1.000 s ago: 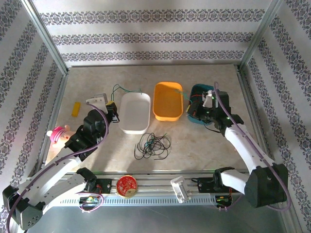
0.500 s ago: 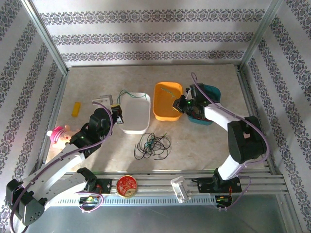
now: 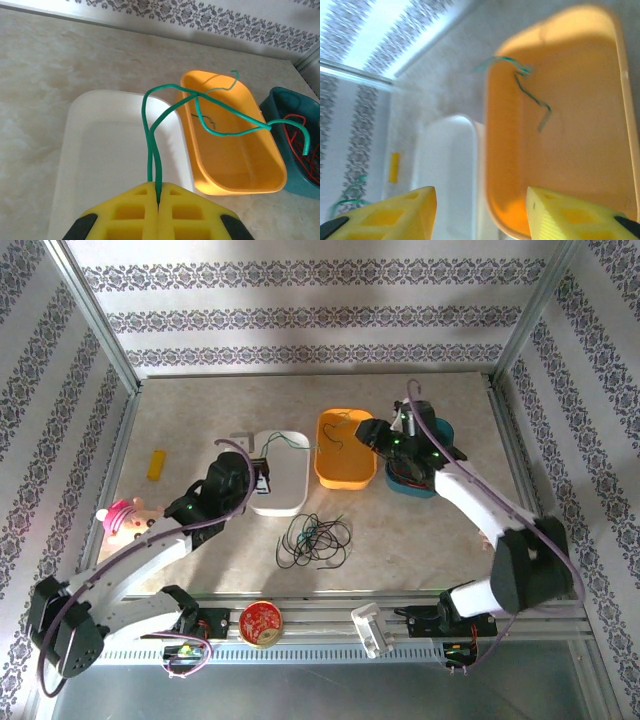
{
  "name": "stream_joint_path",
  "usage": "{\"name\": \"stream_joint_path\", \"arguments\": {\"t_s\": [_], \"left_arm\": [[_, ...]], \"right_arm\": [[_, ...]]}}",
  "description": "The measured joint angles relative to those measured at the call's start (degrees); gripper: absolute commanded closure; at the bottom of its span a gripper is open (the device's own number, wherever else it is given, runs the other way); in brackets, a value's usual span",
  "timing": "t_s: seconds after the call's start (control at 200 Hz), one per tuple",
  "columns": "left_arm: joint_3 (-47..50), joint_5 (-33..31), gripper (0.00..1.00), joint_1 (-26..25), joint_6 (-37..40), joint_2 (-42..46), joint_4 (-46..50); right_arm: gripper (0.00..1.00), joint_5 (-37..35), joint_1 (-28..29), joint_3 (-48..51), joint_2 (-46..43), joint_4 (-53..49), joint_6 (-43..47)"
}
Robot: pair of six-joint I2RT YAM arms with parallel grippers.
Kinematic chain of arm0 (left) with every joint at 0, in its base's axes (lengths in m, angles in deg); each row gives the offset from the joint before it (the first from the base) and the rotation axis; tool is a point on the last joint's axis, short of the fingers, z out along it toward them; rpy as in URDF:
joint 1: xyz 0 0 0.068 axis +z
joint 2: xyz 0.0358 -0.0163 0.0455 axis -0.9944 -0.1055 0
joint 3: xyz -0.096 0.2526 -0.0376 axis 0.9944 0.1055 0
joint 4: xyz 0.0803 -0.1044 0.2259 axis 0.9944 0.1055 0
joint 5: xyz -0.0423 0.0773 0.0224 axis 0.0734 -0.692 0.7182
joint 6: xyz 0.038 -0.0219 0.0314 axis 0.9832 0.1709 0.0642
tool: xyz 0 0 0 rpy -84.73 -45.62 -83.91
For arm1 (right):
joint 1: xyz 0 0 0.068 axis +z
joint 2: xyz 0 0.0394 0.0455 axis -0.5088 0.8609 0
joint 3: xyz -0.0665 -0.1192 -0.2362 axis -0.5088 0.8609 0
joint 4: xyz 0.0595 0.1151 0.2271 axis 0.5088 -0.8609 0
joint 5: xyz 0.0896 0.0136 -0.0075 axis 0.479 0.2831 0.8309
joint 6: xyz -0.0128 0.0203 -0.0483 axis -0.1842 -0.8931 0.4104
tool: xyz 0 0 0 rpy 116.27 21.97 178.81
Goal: Untangle the cables
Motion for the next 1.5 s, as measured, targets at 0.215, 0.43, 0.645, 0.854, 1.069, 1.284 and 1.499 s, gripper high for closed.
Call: {"name": "stream_joint_path", "arguments": {"t_s": [0.215,0.43,0.645,0.854,1.069,1.284,1.499], "left_arm": [[-8.8,1.3,1.0,-0.5,-5.0,-13.7,-1.9],[-21.1,1.0,1.0,-2.0,-9.4,-30.2,-1.9],[-34.7,0.2,0.89,-3.9,-12.2,-43.8,-0.5],[-38.6,-2.8,0.22,-5.0,-14.6,-47.3,2.5],[-36.5,-4.8,0.13,-8.2,-9.2,-43.5,1.5],[-23.3,-6.8,0.14,-10.6,-6.1,-25.7,2.1],[-6.7,-10.6,0.2,-11.0,-8.7,-13.5,11.2]], "right_arm": [[0.47,-3.9,-0.9,3.6,-15.0,-2.3,3.1],[0.47,-4.9,-4.6,8.6,-23.1,-8.0,5.7],[0.47,-4.7,-6.5,10.4,-25.2,-12.5,7.0],[0.47,-3.6,-6.7,10.4,-26.5,-15.0,9.1],[0.47,0.0,-5.5,10.3,-26.0,-18.4,13.7],[0.48,3.9,7.8,10.3,-18.1,-21.2,20.2],[0.51,6.0,22.2,7.9,-3.0,-25.7,27.7]]}}
